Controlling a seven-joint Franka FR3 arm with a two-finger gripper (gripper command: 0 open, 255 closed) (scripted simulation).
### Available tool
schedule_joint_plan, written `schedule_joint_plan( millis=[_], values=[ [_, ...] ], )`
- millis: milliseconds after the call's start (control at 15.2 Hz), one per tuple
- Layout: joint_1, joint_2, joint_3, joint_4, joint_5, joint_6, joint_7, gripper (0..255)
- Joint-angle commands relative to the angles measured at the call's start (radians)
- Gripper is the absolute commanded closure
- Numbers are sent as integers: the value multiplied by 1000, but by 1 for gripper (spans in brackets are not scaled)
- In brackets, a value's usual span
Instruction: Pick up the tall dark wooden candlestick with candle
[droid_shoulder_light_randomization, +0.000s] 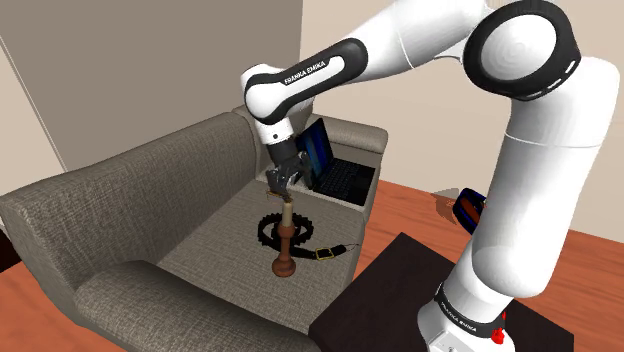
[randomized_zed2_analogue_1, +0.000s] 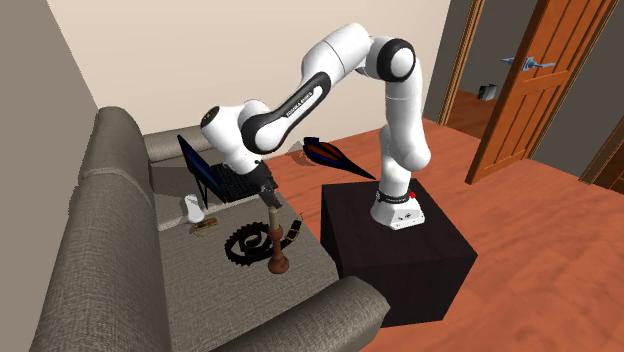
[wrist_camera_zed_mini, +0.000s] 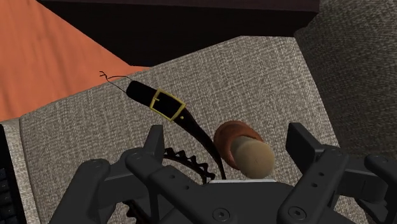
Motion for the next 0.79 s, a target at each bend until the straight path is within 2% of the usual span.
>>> schedule_joint_plan(
  millis=[0, 396, 726],
  values=[
    [15, 104, 4, 69, -18, -23, 24, 0],
    [65, 381, -1, 268, -54, -103, 72, 0],
    [67, 420, -6, 259, -61, -55, 76, 0]
  ],
)
